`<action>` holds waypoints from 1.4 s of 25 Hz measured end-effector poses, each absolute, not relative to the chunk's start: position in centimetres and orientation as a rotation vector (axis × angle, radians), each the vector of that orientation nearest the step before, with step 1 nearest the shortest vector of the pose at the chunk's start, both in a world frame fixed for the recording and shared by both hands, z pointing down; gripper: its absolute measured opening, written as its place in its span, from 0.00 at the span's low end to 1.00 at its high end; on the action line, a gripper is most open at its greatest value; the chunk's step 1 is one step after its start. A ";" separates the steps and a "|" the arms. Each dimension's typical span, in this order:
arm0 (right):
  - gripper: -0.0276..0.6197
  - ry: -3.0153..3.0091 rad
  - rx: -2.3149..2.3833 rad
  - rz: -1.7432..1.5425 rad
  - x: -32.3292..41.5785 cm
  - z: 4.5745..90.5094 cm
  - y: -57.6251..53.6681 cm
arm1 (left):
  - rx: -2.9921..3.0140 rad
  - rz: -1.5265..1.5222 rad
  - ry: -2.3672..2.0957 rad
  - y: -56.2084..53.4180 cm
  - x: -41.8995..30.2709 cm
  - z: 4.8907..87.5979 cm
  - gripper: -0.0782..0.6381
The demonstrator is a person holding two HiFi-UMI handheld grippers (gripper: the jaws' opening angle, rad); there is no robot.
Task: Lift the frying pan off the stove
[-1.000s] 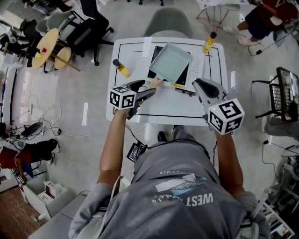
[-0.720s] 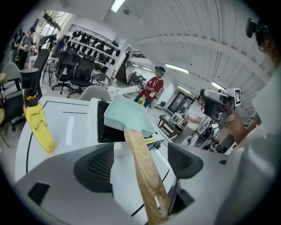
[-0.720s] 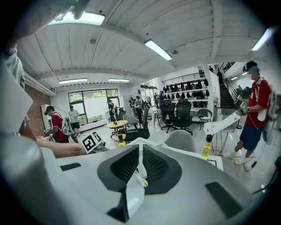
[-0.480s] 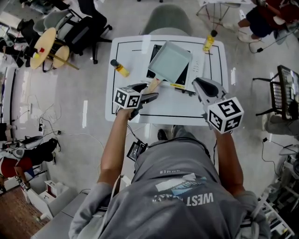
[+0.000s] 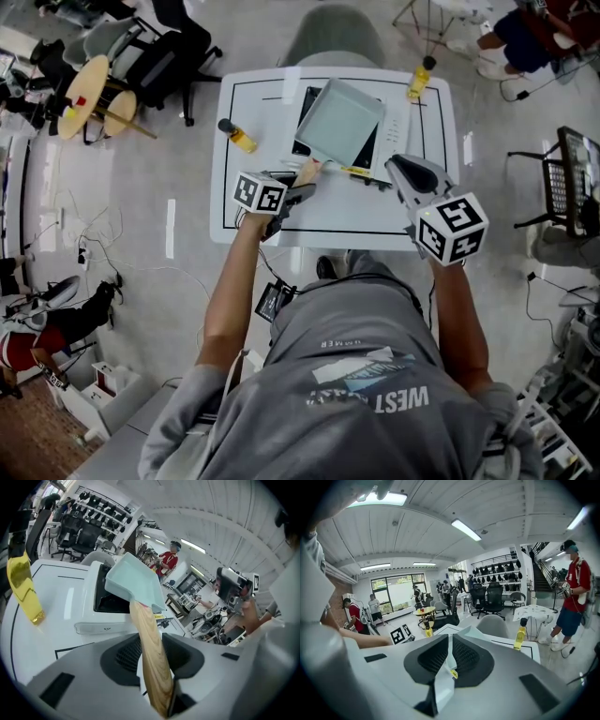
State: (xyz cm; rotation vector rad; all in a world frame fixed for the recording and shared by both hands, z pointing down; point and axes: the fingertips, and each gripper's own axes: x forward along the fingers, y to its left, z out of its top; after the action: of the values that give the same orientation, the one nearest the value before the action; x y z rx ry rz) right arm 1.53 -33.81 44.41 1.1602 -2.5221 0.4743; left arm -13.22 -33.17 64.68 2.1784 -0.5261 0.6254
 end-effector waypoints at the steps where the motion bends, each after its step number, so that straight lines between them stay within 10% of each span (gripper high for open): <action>1: 0.10 -2.520 1.162 0.476 1.6 44.5 -33.8 | 2.173 0.618 -0.512 -33.1 -13.1 64.8 0.28; 35: 0.09 -2.532 1.294 0.360 3.8 42.9 -34.6 | 2.210 0.271 -0.560 -33.5 -12.1 55.2 0.25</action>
State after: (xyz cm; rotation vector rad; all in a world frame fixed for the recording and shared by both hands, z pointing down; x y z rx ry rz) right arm 3.82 -34.57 42.91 1.2939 -2.5321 0.3597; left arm -12.13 -33.50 55.21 2.2099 -0.5603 0.2710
